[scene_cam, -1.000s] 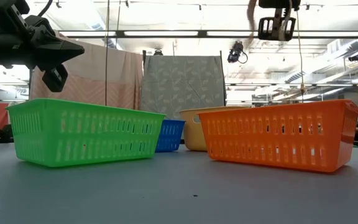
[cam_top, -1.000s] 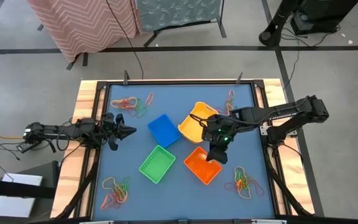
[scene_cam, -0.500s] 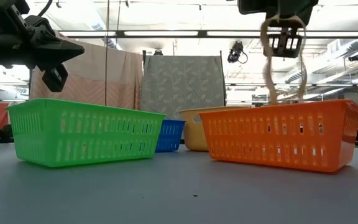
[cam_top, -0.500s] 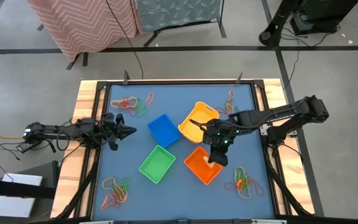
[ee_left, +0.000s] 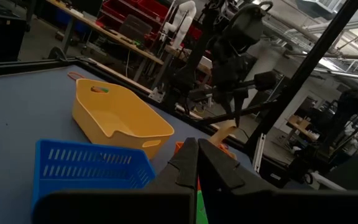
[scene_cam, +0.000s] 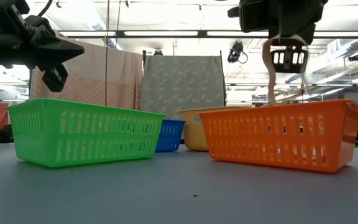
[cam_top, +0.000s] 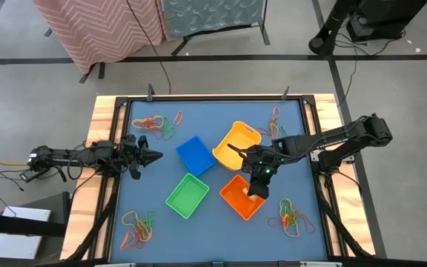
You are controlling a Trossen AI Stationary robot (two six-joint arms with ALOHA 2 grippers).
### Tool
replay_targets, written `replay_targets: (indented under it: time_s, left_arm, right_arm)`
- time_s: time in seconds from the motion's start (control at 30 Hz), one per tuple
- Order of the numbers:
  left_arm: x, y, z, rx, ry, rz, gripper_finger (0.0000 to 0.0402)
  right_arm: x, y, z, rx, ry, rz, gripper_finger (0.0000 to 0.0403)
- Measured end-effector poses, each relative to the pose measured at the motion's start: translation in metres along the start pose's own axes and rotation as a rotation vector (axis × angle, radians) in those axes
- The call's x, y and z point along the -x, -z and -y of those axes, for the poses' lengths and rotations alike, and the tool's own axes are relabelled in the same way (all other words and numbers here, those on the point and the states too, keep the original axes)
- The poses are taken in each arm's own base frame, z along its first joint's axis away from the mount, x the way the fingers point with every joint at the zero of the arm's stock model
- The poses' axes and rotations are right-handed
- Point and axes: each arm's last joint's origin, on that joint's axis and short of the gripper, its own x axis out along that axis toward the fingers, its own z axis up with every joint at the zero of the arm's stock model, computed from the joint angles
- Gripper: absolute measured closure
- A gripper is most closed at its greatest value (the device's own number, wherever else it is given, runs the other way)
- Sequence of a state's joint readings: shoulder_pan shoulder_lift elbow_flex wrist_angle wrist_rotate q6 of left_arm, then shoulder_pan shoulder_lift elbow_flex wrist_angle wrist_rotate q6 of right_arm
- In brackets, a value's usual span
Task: Sort rubber bands into baskets
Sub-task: Put the yellow rubber band into the orange bin
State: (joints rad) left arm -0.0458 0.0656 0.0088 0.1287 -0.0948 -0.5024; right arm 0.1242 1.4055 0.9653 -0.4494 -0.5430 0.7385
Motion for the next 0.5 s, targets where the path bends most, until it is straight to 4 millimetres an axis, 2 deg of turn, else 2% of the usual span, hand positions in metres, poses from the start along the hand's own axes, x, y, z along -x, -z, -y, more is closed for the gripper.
replay_targets:
  time_s: [0.2,0.5]
  left_arm:
    - [0.0,0.0,0.0,0.0,0.0,0.0,0.0385]
    - [0.0,0.0,0.0,0.0,0.0,0.0,0.0385]
  right_arm:
    - [0.0003,-0.0061,-0.004,0.016,-0.011,0.08,0.0317]
    - [0.0004,-0.0057,-0.0042,0.047,-0.023,0.067,0.0213]
